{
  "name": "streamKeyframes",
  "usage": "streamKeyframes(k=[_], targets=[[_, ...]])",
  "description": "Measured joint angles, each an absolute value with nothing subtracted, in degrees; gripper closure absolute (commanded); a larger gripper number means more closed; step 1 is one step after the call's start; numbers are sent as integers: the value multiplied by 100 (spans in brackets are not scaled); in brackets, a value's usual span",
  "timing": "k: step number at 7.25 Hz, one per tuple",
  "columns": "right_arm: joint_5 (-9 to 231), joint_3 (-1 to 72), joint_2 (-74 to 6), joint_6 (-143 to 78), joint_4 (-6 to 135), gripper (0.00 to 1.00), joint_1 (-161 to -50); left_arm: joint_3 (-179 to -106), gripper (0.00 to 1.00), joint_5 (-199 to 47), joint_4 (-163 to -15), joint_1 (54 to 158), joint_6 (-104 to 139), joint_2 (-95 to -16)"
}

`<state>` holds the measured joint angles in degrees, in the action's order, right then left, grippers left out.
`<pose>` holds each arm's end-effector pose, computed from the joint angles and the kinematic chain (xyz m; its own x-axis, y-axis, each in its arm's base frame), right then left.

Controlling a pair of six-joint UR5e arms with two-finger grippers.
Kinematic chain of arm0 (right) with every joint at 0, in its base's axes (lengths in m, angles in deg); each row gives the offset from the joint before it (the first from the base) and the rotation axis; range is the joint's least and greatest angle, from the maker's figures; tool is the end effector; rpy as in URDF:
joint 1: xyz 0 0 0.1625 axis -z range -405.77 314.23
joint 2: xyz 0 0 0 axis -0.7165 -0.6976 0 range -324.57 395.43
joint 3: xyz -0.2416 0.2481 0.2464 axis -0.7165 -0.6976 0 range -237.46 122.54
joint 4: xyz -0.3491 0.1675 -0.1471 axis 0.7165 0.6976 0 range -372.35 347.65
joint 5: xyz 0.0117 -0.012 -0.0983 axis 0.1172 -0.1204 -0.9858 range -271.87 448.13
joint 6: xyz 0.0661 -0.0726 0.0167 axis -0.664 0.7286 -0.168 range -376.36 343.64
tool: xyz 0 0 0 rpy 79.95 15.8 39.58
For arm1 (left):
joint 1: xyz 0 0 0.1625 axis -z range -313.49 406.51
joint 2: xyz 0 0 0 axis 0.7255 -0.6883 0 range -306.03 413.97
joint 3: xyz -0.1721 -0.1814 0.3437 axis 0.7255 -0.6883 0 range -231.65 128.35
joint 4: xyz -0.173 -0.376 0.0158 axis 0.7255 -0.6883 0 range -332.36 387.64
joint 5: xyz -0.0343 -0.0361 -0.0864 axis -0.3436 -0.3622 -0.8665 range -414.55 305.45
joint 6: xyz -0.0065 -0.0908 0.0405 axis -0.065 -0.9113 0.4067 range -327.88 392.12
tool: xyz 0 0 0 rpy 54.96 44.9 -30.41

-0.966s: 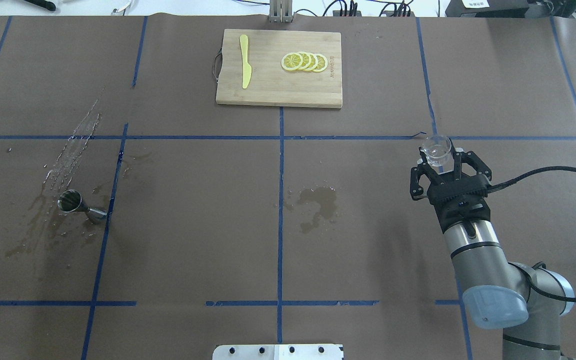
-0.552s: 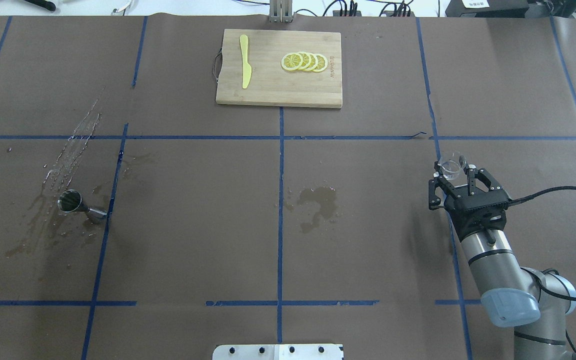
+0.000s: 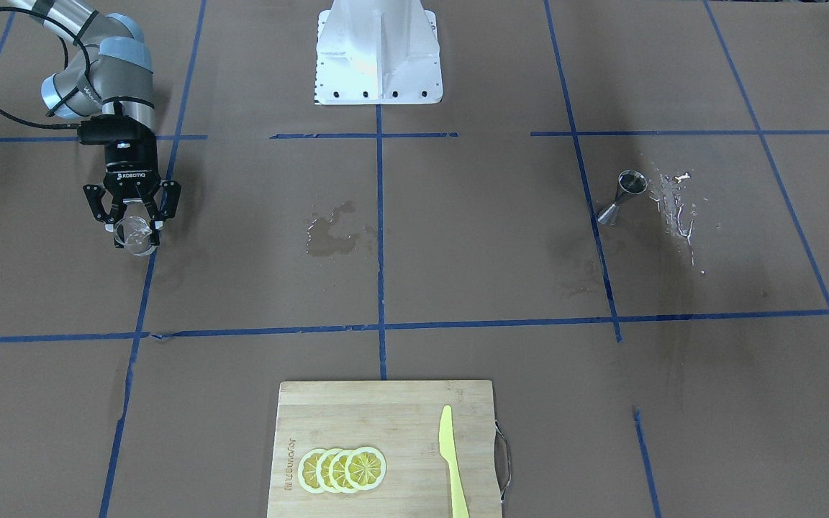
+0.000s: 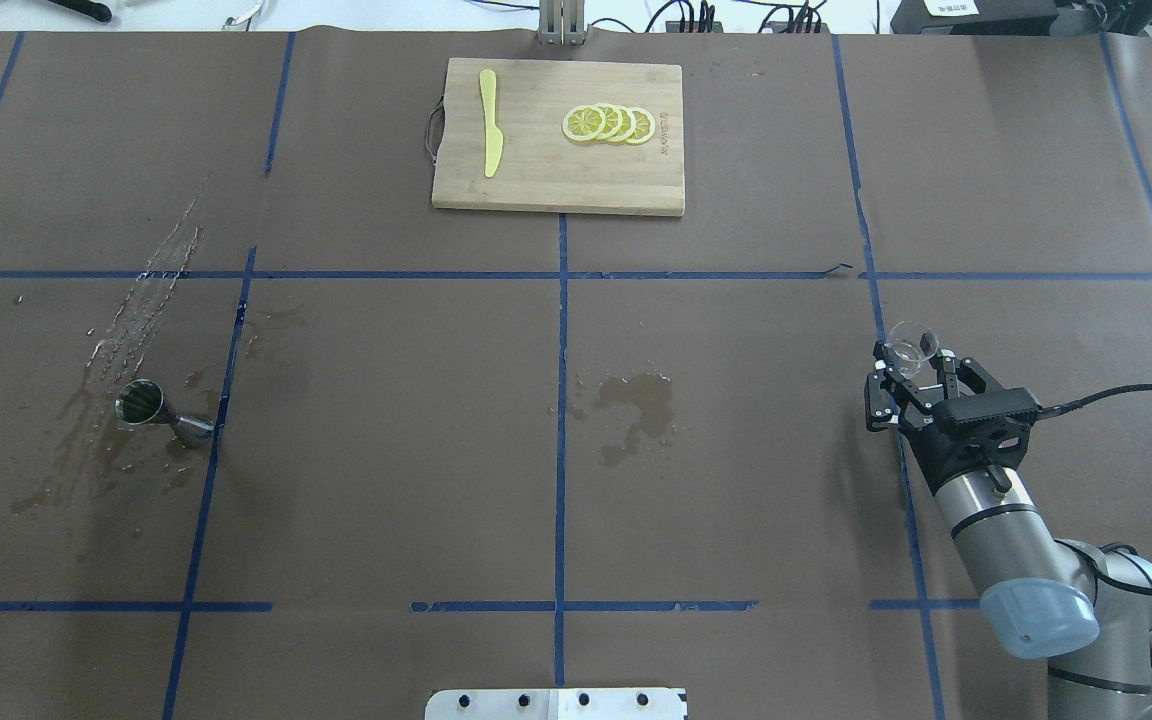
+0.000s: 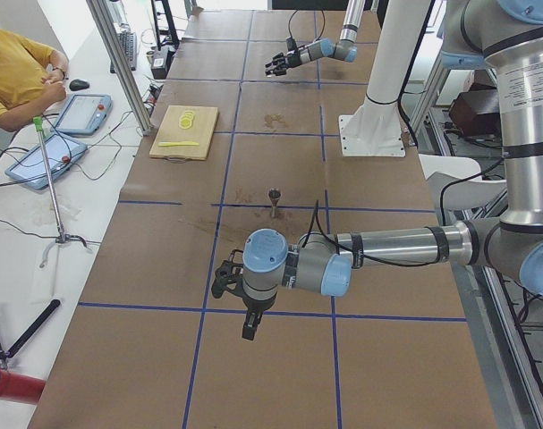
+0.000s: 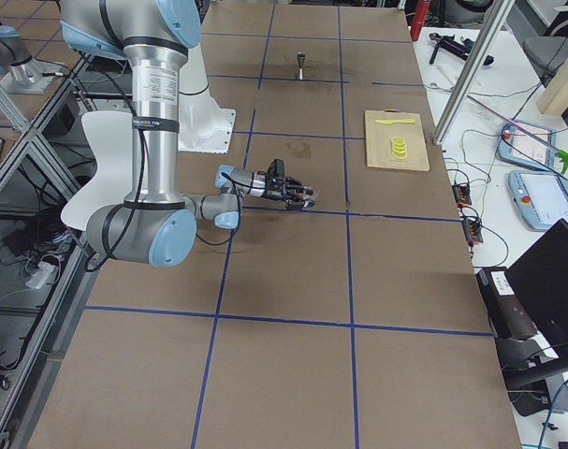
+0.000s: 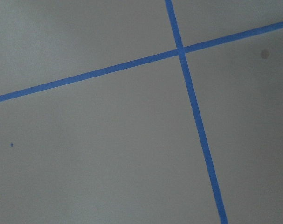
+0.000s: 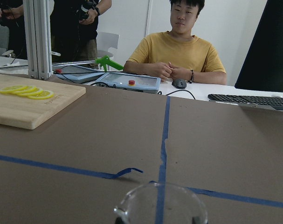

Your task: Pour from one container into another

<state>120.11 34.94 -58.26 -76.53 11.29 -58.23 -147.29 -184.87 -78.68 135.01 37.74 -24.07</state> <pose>-0.3969 -0.3107 0.5273 0.7875 -0.0955 0.6088 -0.5461 0.3498 0.7612 -0.0580 -0.4147 0.6790 0.7530 0.2280 -0.6172 -0.1001 0.9668 0.2351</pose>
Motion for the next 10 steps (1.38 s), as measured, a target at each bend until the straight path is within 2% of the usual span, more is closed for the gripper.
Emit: streamKeyframes(k=[10], targets=[[10798,3035,-5985,-8869,1120,100,-5073,-14768,0,-18502,-7871,13501,3774,-2434]])
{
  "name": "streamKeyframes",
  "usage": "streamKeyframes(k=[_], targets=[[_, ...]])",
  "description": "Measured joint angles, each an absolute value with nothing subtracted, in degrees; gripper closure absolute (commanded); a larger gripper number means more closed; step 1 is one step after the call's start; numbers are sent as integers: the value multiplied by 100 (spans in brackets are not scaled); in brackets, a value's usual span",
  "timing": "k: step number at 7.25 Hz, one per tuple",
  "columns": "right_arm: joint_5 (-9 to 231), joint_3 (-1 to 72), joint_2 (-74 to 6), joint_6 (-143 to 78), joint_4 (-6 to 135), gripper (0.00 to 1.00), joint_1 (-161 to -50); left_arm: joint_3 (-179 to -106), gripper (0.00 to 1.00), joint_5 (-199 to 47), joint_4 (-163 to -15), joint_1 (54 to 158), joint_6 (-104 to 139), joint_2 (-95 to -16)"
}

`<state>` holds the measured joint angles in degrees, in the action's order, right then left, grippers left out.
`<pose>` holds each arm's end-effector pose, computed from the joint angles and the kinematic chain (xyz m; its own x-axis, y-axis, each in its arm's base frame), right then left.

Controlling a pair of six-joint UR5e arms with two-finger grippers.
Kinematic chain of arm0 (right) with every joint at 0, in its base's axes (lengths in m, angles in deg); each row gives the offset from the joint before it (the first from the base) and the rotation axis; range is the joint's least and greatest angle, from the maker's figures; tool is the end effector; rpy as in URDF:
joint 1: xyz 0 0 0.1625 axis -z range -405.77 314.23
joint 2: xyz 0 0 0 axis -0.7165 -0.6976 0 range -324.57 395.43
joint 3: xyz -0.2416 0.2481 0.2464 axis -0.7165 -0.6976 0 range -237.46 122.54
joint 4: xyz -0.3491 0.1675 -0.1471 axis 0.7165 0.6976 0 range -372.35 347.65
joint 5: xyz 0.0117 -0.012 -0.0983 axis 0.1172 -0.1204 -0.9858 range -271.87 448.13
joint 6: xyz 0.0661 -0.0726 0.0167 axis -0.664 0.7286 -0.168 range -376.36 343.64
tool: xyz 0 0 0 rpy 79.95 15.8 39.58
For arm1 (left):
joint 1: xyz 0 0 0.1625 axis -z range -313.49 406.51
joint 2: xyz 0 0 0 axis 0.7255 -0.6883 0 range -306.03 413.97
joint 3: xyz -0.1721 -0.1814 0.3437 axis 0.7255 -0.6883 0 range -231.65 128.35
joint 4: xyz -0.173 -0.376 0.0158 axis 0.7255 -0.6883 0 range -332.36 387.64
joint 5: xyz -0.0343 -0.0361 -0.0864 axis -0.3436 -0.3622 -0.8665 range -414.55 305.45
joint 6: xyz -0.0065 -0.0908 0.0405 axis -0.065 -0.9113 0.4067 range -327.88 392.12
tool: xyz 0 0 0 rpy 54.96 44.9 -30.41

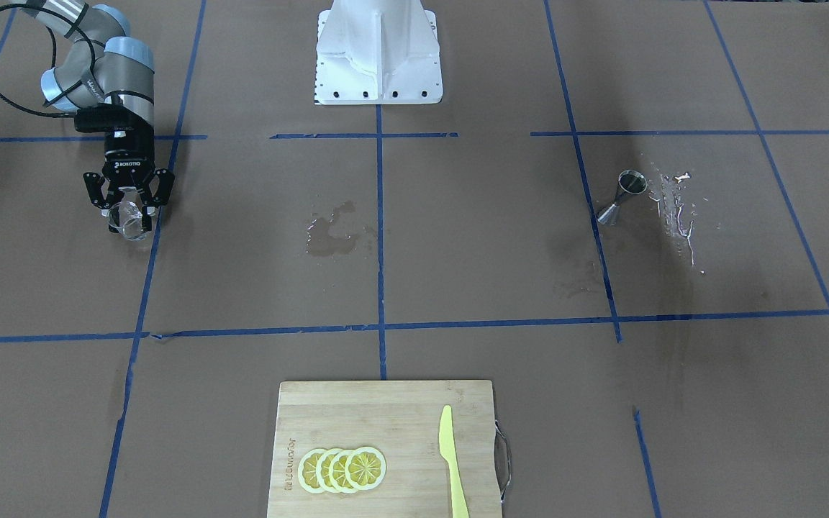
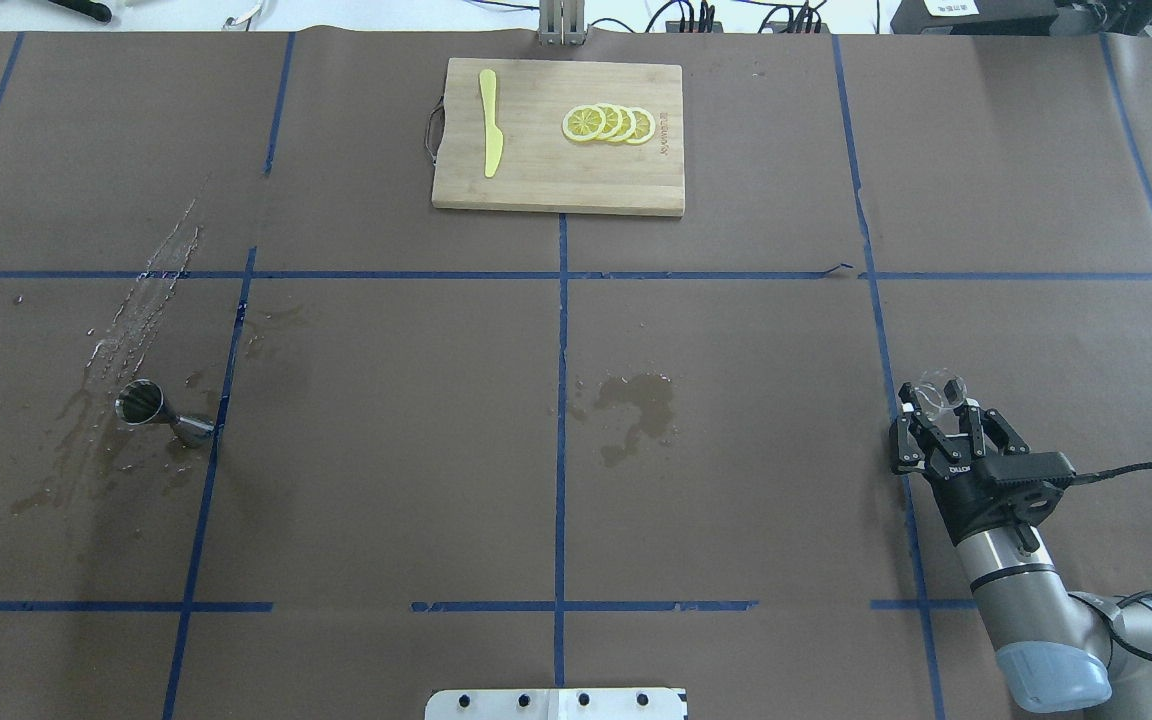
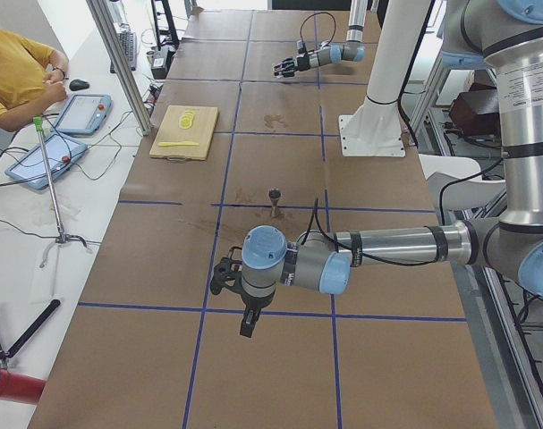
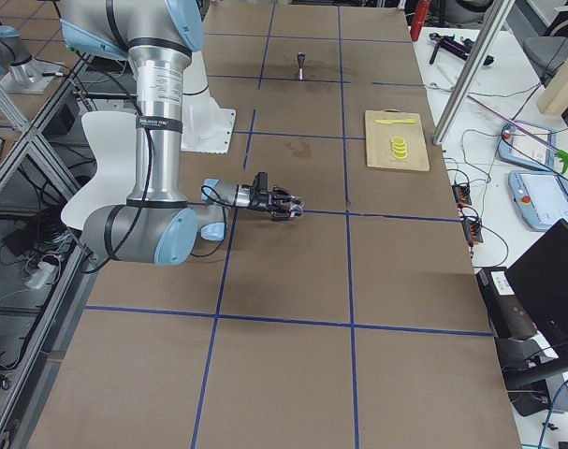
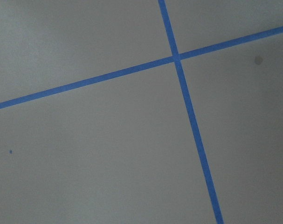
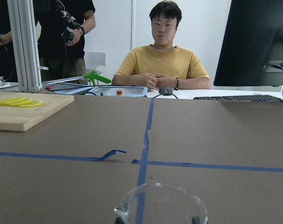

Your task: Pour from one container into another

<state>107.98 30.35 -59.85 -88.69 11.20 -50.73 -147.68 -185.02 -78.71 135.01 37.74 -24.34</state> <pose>-0.4089 -0.2633 0.5687 0.7419 -0.0388 0.6694 -0.6374 0.2692 0.7220 -0.0577 -0.4178 0.6735 0.7511 0.2358 -0.6166 -0.0998 0.9639 0.2469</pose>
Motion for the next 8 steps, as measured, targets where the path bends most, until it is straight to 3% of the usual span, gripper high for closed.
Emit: streamKeyframes(k=[3,5,6,7,8], targets=[[10672,2917,-5981,-8936,1120,82,-4977,-14761,0,-18514,-7871,13501,3774,-2434],[10661,2899,-5974,-8935,1126,59,-4935,-14756,0,-18515,-7871,13501,3774,-2434],[10657,2893,-5965,-8935,1128,58,-4919,-14752,0,-18515,-7871,13501,3774,-2433],[10655,2879,-5954,-8933,1128,32,-4908,-14753,0,-18515,-7871,13501,3774,-2429],[10657,2850,-5932,-8931,1129,30,-4902,-14758,0,-18515,-7871,13501,3774,-2427]])
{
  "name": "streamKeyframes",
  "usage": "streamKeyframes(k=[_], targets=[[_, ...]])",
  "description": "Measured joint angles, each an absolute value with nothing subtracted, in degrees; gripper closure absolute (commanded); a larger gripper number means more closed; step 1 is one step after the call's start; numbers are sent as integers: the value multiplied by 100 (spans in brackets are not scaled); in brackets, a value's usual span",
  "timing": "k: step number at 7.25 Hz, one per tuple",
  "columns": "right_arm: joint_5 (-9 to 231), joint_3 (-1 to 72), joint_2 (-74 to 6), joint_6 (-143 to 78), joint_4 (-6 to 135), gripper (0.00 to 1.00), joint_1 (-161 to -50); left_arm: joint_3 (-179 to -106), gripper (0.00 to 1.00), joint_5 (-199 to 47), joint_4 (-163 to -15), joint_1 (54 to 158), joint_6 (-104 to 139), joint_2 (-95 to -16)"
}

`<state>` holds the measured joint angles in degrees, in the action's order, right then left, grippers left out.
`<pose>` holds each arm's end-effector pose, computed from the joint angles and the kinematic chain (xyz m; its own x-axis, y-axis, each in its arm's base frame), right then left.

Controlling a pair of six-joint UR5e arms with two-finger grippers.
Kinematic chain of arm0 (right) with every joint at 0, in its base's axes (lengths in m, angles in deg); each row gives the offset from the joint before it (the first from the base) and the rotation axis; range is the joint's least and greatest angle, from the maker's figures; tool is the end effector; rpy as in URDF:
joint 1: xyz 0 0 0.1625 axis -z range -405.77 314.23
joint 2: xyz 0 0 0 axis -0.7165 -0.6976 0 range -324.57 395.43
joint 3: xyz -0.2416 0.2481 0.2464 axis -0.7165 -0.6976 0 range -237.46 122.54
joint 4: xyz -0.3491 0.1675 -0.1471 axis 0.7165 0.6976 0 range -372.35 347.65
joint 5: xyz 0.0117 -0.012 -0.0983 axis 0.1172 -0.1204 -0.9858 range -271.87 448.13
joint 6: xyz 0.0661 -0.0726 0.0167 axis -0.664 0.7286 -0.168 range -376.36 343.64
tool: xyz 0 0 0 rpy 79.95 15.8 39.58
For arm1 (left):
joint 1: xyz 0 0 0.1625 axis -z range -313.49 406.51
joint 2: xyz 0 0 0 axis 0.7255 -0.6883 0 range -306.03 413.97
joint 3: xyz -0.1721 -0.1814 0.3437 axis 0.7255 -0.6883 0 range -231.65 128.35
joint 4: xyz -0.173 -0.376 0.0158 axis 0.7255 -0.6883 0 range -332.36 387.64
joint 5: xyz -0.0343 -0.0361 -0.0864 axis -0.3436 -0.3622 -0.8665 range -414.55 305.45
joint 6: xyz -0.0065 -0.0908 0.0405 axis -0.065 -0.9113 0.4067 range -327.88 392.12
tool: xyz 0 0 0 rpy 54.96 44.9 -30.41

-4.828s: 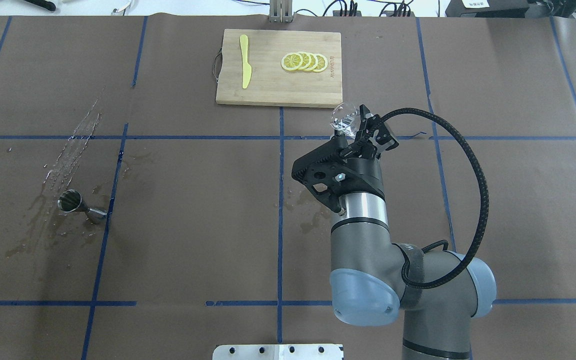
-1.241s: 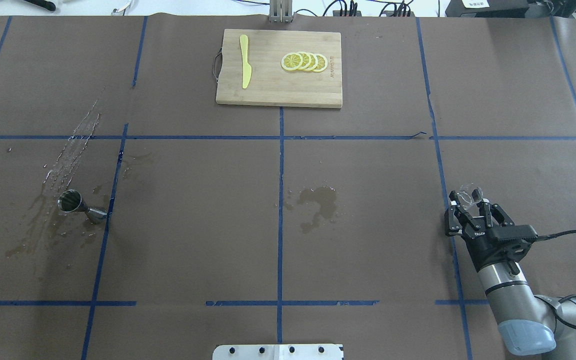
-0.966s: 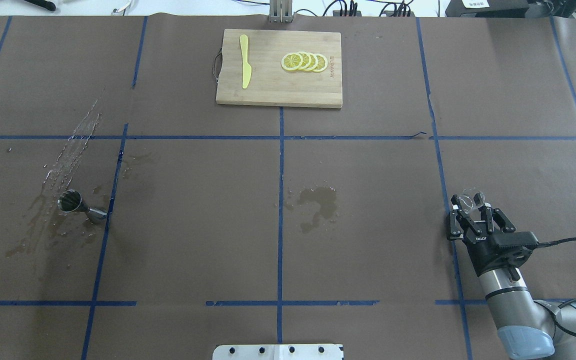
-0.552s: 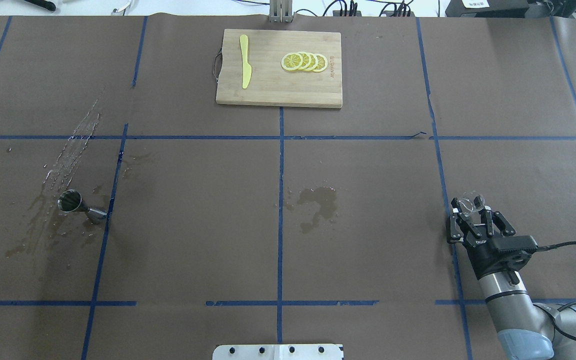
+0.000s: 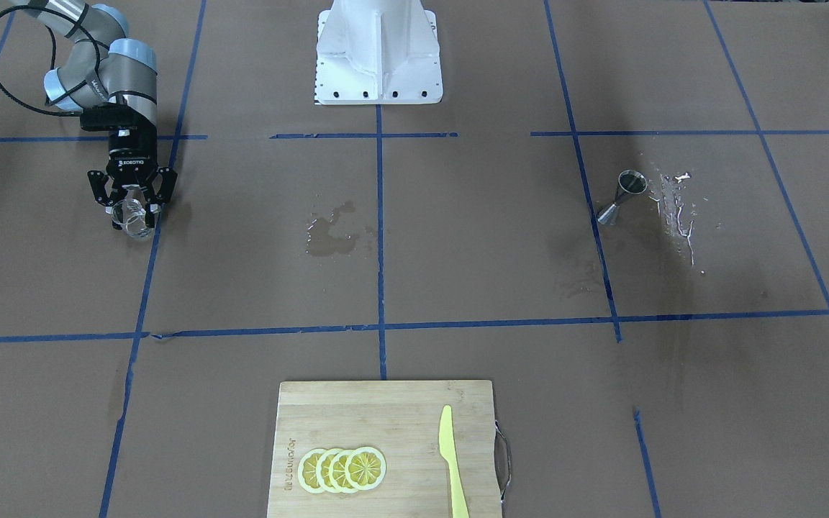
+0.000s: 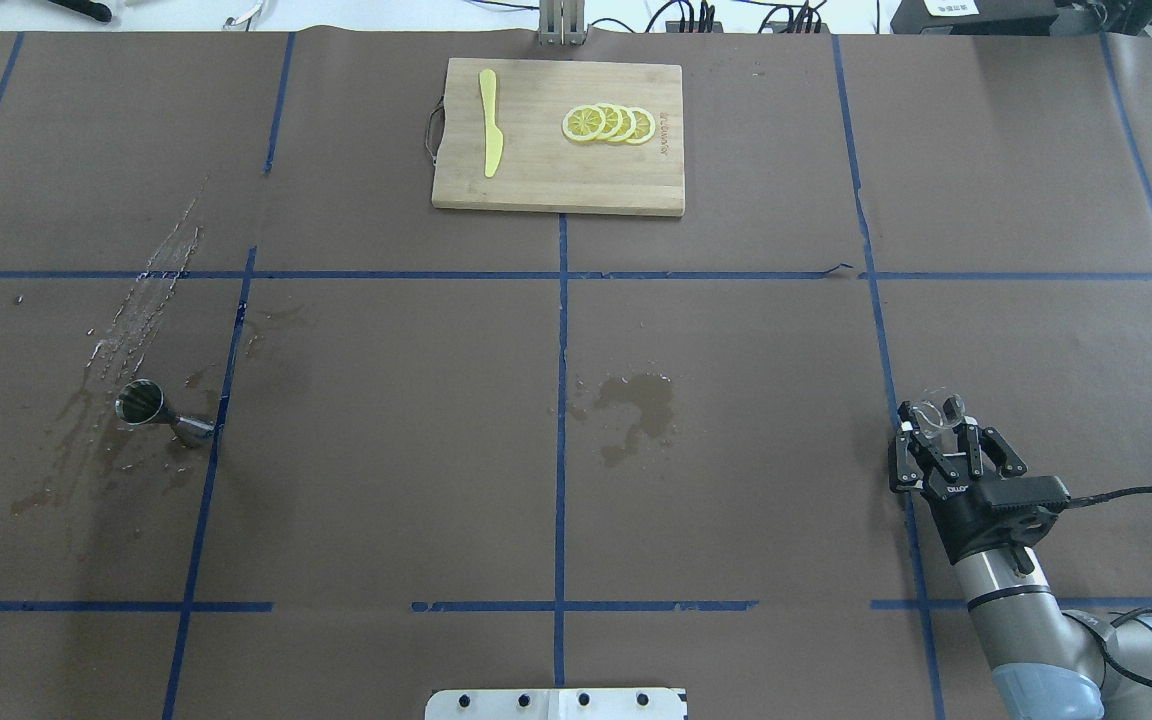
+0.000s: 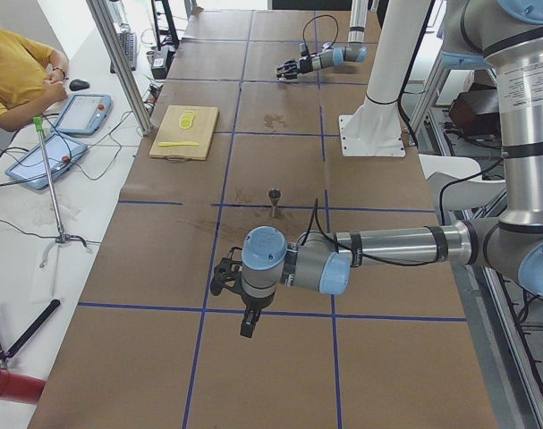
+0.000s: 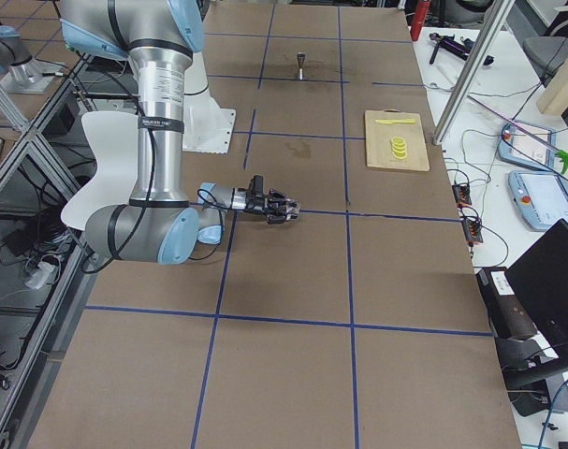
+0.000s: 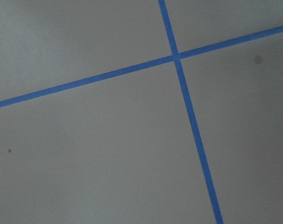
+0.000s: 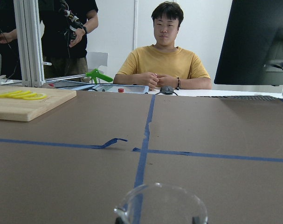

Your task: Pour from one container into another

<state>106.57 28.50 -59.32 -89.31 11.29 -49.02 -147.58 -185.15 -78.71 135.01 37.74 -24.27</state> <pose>-0.4188 -0.2520 0.5787 0.7515 -0.0500 0.6578 -0.6245 0.2672 0.7338 -0.0575 -0.4170 0.6747 0.7497 0.2342 -0.6190 -0.0997 0.9646 0.2442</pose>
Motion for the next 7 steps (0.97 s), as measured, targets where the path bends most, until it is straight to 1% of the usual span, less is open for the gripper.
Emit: streamKeyframes(k=[1,7], targets=[[10658,2824,-5901,-8929,1129,0,-4898,-14760,0,-18515,-7871,13501,3774,-2428],[10630,2810,-5826,-8893,1115,0,-4897,-14788,0,-18515,-7865,13501,3780,-2427]])
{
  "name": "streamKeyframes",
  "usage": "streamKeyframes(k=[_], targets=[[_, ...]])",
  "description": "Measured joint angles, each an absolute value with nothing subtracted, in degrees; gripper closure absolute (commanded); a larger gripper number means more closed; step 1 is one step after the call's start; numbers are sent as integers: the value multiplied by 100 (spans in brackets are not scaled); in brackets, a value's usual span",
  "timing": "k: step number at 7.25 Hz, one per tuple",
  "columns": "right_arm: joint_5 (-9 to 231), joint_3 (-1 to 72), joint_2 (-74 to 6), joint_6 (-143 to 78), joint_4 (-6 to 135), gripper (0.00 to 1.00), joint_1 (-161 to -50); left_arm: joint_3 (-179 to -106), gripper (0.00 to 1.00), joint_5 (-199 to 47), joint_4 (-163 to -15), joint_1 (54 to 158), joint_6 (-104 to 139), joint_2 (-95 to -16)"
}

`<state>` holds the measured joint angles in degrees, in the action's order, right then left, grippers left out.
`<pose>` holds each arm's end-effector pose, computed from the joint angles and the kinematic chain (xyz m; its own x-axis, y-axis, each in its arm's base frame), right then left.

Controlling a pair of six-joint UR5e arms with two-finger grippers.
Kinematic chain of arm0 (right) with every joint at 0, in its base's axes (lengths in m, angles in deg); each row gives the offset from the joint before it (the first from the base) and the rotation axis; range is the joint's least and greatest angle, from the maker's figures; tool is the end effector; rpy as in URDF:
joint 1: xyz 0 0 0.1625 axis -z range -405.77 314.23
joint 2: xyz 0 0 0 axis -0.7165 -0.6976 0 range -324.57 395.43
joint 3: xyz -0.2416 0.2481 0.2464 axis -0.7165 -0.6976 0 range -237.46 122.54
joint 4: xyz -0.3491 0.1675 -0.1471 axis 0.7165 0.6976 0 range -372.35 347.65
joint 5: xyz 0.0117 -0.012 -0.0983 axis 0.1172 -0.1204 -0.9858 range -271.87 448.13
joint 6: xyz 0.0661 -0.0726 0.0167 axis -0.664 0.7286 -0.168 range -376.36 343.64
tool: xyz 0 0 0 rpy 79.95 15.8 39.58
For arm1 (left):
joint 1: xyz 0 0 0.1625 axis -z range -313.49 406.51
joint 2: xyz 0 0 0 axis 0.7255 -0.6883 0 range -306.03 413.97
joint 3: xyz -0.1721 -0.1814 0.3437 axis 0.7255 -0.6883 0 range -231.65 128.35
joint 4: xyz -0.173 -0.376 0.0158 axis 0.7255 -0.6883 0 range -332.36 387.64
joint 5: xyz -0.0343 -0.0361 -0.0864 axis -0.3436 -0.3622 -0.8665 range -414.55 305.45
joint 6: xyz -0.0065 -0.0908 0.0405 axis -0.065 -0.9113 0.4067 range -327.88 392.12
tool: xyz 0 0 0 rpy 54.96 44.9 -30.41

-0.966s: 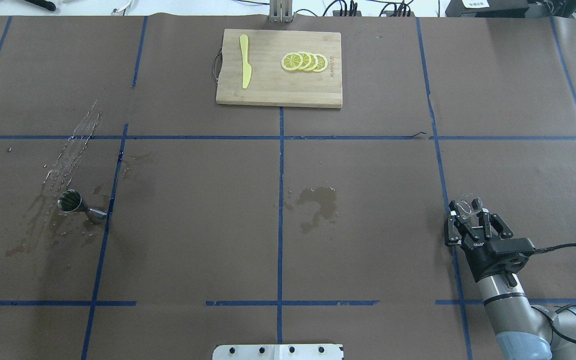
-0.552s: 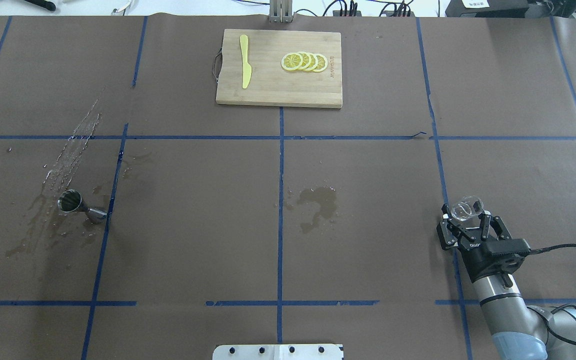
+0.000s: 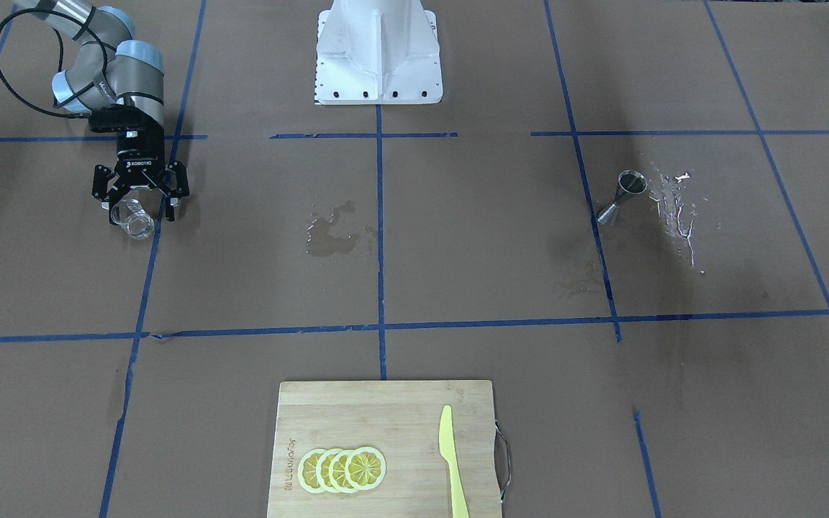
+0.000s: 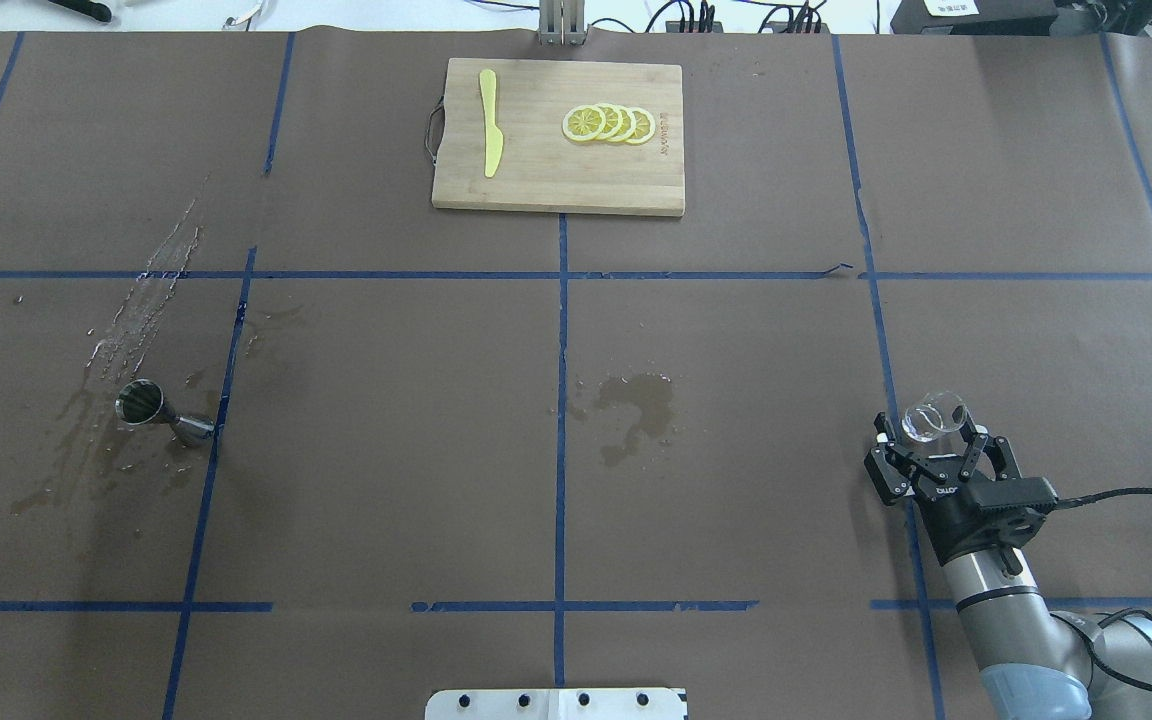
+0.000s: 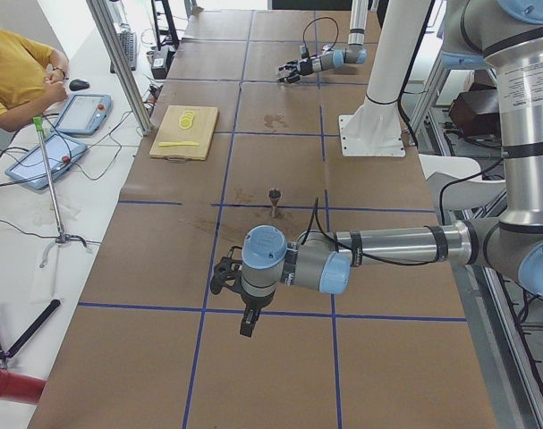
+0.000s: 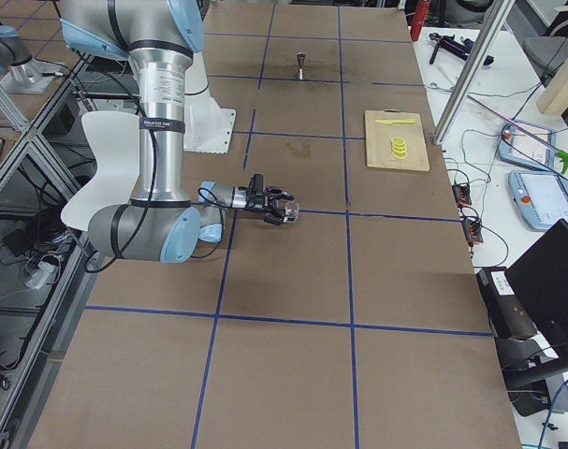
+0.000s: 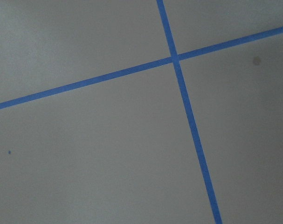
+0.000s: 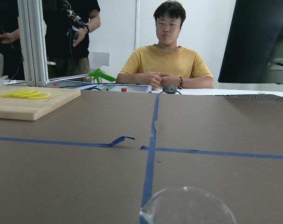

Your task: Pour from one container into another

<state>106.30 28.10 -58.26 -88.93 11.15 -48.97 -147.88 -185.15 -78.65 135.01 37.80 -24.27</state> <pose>-0.4262 -0.2521 0.5735 0.7467 -0.0516 0.6631 -0.6305 0.2625 0.7304 -0.0575 -0.4174 0.6722 0.7495 0.2378 -0.6178 -0.1005 0.9633 0.2489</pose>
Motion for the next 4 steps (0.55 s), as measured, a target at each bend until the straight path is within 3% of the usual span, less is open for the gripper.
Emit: streamKeyframes(k=[4], targets=[[10157,3111,-5883,-8573,1105,0,-4937,-14795,0,-18517,-7866,13501,3775,-2457]])
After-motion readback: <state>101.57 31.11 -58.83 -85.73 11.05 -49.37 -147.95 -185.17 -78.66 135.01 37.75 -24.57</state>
